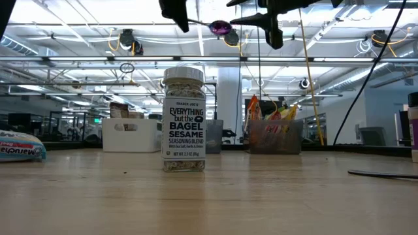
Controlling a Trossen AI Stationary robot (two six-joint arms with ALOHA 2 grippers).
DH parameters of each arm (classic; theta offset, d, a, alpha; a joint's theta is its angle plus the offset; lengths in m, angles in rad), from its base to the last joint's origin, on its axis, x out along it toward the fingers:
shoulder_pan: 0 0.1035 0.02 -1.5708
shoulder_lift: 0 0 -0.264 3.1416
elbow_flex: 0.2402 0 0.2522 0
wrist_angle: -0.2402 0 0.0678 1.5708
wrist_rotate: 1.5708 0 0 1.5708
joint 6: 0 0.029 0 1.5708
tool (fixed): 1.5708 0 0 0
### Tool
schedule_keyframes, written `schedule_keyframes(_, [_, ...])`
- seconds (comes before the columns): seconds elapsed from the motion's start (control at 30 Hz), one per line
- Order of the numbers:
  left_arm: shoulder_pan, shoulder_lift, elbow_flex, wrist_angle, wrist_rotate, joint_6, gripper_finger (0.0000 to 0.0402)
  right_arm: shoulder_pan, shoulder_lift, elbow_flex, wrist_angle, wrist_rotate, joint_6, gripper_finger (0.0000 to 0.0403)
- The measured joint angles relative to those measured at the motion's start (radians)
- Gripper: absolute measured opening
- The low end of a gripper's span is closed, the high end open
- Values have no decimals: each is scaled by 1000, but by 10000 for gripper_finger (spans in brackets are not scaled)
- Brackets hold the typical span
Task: Pick & Place Food Item
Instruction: Put the violet spoon into the left black bin
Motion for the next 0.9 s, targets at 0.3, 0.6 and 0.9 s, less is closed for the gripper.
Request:
schedule_keyframes(0.3, [151, -2, 0, 26, 111, -82, 1, -4, -6, 0, 7, 126, -95, 175])
schedule_keyframes(0.6, [375, -2, 0, 180, 306, -60, 2, 12, -26, -1, 12, 125, -204, 170])
schedule_keyframes(0.9, [555, 4, -161, 400, 518, -180, 2, -70, -116, -73, 9, 150, -281, 170])
